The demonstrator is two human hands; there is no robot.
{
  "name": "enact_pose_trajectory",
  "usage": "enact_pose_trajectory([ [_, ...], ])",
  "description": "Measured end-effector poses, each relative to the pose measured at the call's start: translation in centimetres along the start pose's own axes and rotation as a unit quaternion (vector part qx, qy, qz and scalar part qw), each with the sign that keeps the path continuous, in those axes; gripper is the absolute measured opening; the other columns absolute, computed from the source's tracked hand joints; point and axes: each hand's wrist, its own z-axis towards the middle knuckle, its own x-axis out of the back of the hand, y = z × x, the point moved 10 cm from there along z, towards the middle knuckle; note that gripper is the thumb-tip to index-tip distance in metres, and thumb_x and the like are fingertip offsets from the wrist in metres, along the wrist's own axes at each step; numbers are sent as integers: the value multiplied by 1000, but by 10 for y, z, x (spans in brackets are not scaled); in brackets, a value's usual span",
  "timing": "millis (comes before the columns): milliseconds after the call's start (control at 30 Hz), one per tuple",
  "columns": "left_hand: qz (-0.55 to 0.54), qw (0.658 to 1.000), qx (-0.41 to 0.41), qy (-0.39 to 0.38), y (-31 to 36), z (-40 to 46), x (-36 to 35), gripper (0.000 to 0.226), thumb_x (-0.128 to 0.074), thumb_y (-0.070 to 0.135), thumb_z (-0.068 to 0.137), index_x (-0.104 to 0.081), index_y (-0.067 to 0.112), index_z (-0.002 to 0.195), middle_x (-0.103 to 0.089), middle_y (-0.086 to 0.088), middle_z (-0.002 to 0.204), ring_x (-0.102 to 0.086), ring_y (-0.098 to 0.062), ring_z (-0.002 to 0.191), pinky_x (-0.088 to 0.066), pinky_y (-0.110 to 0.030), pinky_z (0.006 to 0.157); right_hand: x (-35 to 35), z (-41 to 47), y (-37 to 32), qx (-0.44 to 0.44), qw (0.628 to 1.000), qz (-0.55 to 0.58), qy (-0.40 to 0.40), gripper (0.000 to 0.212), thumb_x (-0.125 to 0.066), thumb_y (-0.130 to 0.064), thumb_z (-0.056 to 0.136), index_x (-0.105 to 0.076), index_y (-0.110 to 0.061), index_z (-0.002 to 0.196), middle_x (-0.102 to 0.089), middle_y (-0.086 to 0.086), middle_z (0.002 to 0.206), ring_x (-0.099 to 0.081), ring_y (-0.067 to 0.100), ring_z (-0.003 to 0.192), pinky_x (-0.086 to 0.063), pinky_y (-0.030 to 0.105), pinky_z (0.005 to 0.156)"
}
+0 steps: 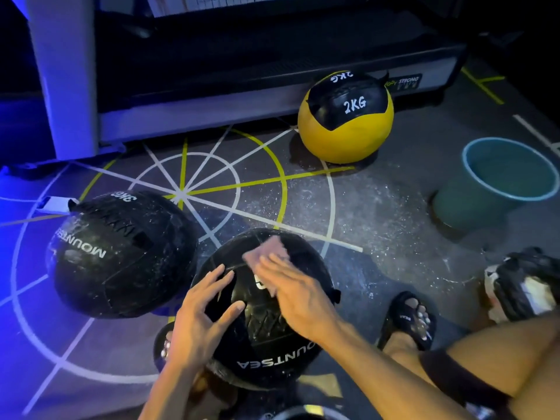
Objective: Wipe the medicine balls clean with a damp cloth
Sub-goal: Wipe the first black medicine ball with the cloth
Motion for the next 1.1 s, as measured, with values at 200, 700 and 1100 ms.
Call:
enact_pose_trajectory([
  [200,-20,1000,12,-6,-3,-1,3,56,-77,51,80,-57,57,132,-44,39,148,-37,11,139,-35,-36,116,42,11,124,-295,949,39,103,42,-40,-9,107,-67,-27,133,-67,-5,132,-65,14,117,-51,26,98],
  [700,-8,1000,11,-8,3,5,0,54,-74,49,83,-55,55,134,-45,32,151,-37,4,143,-31,-36,117,-2,-24,2,45,996,-31,71,46,-39,-8,104,-47,-21,147,-51,-2,150,-45,9,141,-30,26,122],
  [1100,-10,999,25,-28,-8,10,3,54,-73,47,85,-54,53,136,-41,37,149,-37,3,143,-28,-24,116,1,-42,0,36,997,-30,66,43,-37,-9,109,-51,-20,148,-57,3,148,-50,9,139,-37,32,120],
])
